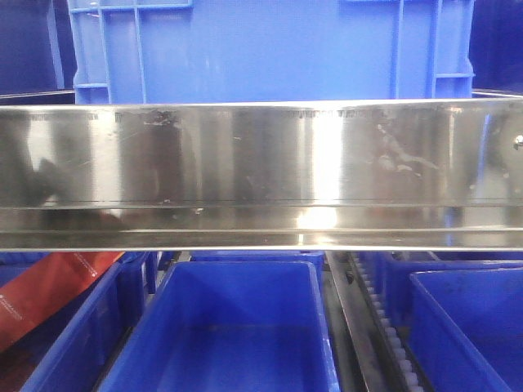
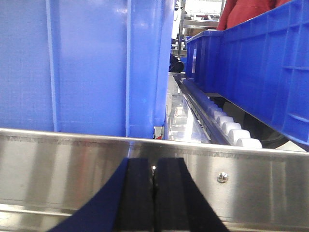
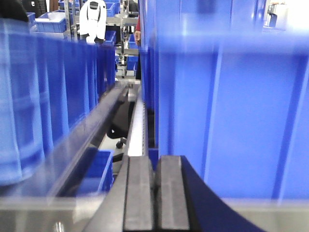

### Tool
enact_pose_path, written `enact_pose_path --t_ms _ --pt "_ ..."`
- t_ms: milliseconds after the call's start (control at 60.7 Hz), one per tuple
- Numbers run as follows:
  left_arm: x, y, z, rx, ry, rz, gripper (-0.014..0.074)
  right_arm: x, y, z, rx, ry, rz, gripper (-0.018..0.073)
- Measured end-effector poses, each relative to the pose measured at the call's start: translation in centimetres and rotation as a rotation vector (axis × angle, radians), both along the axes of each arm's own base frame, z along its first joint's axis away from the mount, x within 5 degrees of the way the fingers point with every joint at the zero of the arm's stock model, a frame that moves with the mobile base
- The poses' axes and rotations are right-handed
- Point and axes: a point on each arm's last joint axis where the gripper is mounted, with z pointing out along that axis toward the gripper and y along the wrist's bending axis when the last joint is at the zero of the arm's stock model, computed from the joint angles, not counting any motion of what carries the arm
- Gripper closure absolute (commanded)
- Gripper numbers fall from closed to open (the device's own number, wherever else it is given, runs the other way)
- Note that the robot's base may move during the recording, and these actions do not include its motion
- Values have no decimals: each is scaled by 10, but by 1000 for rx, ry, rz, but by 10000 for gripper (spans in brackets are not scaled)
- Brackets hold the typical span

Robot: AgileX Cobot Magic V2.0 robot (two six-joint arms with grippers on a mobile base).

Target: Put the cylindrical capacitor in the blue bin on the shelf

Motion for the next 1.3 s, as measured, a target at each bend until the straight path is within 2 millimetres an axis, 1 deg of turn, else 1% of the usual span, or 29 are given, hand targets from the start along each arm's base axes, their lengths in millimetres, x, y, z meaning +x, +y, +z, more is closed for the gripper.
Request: enact_pose_path --t_ms 115,231,1301 --pt "0 0 0 0 0 0 689 1 -1 -28 1 -7 -5 718" --pt "0 0 0 0 -2 0 689 2 -1 -36 5 11 -5 718" --pt "0 0 1 0 -6 0 689 2 0 -37 4 15 -5 718"
